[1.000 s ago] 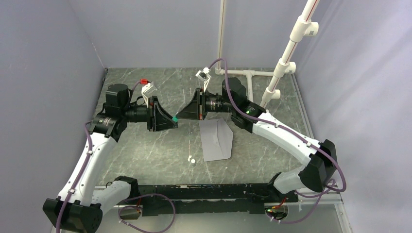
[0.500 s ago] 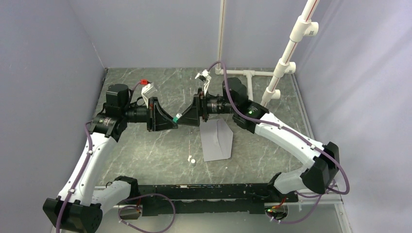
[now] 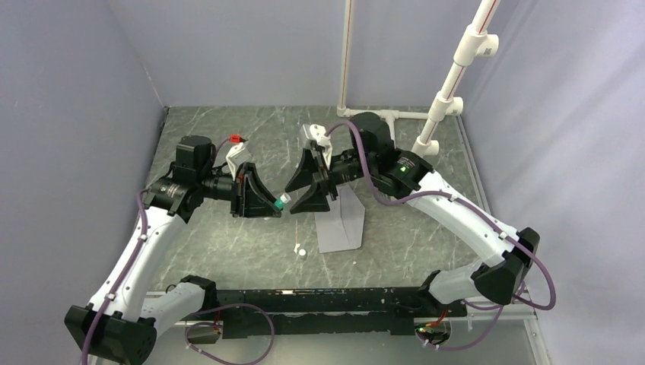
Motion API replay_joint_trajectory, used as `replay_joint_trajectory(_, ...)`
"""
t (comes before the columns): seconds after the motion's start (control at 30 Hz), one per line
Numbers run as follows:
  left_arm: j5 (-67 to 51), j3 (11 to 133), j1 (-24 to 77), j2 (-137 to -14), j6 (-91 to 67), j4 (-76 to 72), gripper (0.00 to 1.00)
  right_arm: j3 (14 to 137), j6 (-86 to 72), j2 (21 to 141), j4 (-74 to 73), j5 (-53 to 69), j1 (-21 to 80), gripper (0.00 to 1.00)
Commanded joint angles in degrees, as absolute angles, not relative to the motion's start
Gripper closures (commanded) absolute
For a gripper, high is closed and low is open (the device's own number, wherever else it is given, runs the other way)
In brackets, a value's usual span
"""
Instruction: Place the letter into the envelope and seal it
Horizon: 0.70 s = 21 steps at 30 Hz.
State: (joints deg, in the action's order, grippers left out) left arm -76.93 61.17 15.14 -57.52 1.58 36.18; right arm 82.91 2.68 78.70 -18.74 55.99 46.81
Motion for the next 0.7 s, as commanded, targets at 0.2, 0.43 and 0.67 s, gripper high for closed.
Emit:
replay_joint_trajectory(0.2,-81.9,64.4,16.9,-60.9,9.3,42.7,0.98,87.3,19.9,81.0,-26.2,62.1,48.7,0.43)
replay_joint_trajectory(0.43,-82.0,64.3,17.3,-60.3,10.0,42.9,0.97,86.9,19.3,82.1,-25.5,60.4,49.2,0.48)
replay_joint_trajectory(0.67,-83.2,64.5,17.3,-59.8,12.0,44.0,0.97,86.3,20.5,82.3,-27.9,59.2,49.2,0.47)
